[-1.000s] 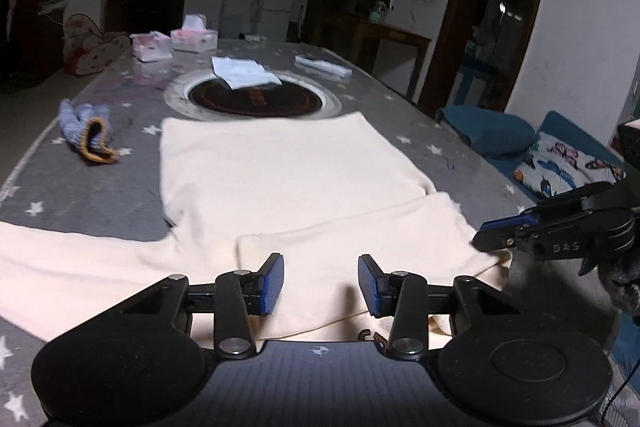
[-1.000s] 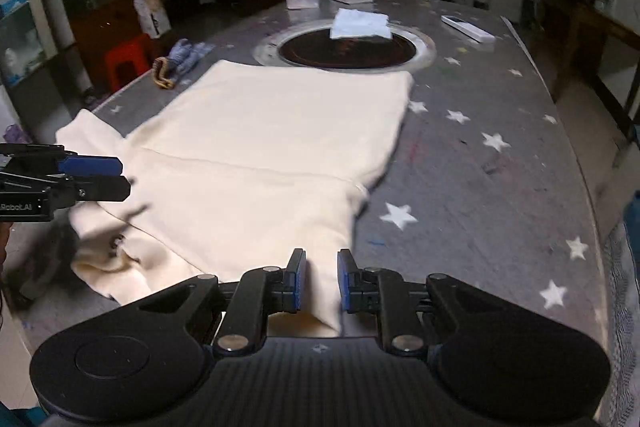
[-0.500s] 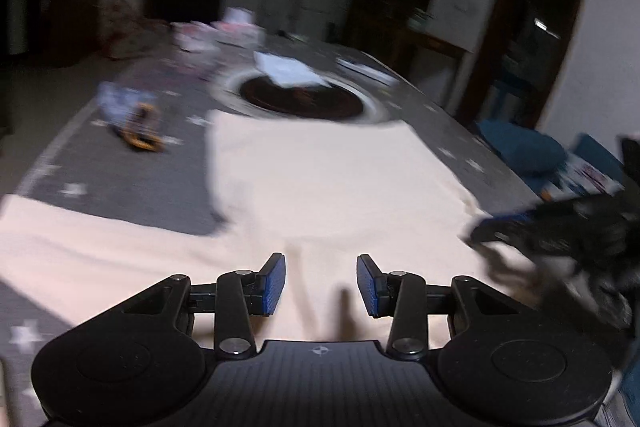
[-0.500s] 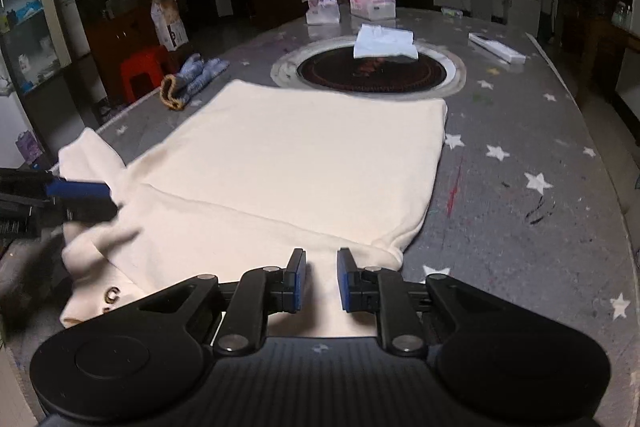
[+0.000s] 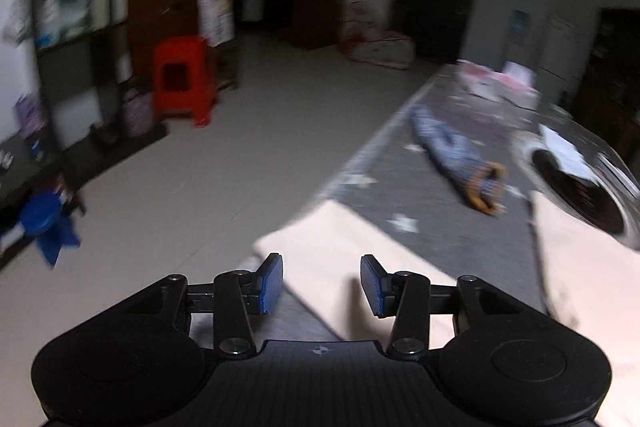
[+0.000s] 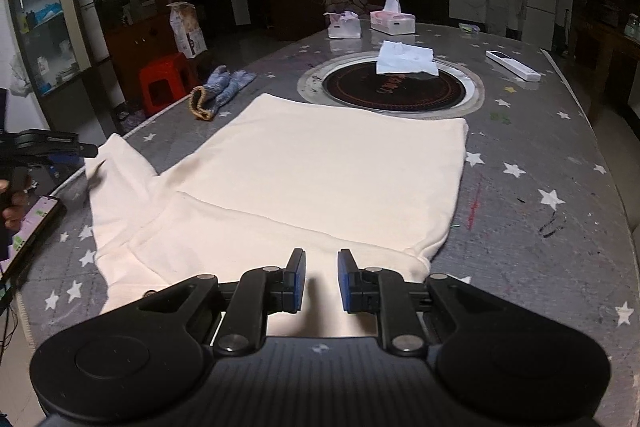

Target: Fold clothes

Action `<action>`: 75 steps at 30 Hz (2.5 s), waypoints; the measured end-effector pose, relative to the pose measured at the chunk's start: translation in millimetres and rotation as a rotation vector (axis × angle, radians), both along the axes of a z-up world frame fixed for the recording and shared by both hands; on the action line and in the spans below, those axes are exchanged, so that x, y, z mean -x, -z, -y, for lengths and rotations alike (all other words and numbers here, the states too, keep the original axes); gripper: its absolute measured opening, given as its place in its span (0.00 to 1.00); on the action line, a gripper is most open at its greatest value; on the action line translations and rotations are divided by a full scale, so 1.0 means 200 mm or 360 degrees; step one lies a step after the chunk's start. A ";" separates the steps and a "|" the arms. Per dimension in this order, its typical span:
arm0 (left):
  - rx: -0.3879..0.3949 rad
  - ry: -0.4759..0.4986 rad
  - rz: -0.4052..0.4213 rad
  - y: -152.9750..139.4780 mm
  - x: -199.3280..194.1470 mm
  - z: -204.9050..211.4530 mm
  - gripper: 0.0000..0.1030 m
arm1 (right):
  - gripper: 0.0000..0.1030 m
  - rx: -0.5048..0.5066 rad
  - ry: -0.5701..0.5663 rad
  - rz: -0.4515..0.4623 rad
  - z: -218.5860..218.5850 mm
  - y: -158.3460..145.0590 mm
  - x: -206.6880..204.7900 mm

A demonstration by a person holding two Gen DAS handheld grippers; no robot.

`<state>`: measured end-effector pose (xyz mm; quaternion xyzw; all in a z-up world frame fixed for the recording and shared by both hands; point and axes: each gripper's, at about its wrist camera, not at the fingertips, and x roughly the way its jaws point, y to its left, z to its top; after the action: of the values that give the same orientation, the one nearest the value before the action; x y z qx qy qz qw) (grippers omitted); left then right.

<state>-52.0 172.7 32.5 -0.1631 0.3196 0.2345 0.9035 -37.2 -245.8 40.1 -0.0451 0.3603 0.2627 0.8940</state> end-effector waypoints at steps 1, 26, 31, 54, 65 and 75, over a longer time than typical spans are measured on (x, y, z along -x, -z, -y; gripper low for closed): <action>0.0030 -0.0031 -0.0008 0.01 -0.01 -0.03 0.45 | 0.16 -0.0002 -0.0006 0.0002 0.00 0.00 0.01; 0.0129 0.0209 0.0241 -0.18 0.04 0.15 0.05 | 0.16 -0.0036 0.0037 0.0039 0.07 -0.04 0.08; 0.0156 0.0488 0.0385 -0.33 0.08 0.41 0.04 | 0.16 -0.0063 0.0060 0.0053 0.10 -0.04 0.11; 0.0409 0.1400 0.0265 -0.17 -0.02 1.33 0.13 | 0.16 -0.0112 0.0254 0.0074 0.34 -0.03 0.21; 0.0230 0.1374 0.0243 -0.16 0.05 1.11 0.32 | 0.16 -0.0107 0.0141 0.0134 0.22 -0.10 0.16; 0.0141 0.1110 0.0017 -0.01 0.10 0.73 0.28 | 0.16 -0.0041 -0.0045 0.0024 -0.02 0.03 0.07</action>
<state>-71.7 26.7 34.7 -0.0844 0.3612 -0.1032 0.9229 -50.6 -241.4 34.5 -0.0406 0.3493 0.2797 0.8934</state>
